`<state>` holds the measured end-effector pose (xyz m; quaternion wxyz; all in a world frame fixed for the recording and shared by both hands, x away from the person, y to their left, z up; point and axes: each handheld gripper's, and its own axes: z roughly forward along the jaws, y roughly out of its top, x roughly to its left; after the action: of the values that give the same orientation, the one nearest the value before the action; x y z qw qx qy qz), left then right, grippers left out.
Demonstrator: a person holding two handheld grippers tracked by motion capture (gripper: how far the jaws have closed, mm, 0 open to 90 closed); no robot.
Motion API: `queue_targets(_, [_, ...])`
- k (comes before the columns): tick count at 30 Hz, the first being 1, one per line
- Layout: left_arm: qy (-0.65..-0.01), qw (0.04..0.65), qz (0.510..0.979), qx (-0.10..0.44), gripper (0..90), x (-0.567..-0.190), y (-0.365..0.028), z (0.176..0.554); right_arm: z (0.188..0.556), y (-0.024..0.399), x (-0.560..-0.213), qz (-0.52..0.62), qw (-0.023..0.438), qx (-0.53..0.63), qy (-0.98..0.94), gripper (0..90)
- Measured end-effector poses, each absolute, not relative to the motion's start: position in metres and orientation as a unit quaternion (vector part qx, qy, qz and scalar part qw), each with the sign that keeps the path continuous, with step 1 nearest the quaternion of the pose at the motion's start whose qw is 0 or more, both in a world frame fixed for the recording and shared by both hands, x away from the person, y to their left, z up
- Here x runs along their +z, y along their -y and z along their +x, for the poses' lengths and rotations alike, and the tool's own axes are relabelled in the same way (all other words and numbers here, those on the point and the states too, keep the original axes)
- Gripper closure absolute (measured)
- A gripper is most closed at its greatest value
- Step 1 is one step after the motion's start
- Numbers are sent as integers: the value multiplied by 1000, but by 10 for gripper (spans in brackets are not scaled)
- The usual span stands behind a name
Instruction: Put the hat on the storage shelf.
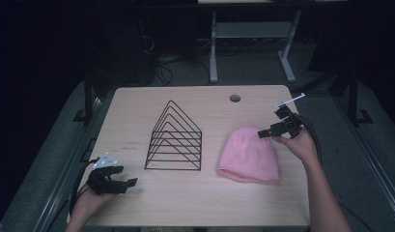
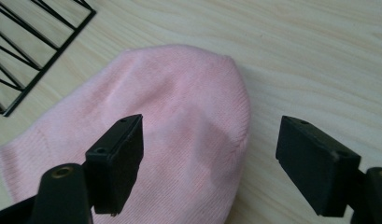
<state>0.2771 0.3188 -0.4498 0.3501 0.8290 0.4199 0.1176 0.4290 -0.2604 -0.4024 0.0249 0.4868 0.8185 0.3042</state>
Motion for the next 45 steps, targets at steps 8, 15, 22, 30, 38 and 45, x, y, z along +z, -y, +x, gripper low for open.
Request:
queue_targets(8, [-420, 349, 830, 116, 210, -450, -319, 277, 440, 260, -414, 494, 20, 287, -821, 292])
queue_targets(15, [-418, 349, 831, 115, 210, -450, -318, 278, 447, 259, -424, 503, 7, 280, -818, 384])
queue_targets(22, [-418, 348, 831, 116, 210, -450, -318, 278, 451, 253, -433, 504, -7, 274, -819, 443])
queue_targets(30, [-420, 348, 830, 120, 210, -450, -320, 278, 455, 247, -442, 504, -20, 274, -819, 538])
queue_targets(38, [-419, 347, 831, 120, 211, -450, -318, 278, 455, 245, -446, 509, -23, 269, -817, 585])
queue_targets(45, [-419, 347, 831, 118, 212, -450, -317, 278, 455, 245, -447, 510, -32, 270, -816, 671])
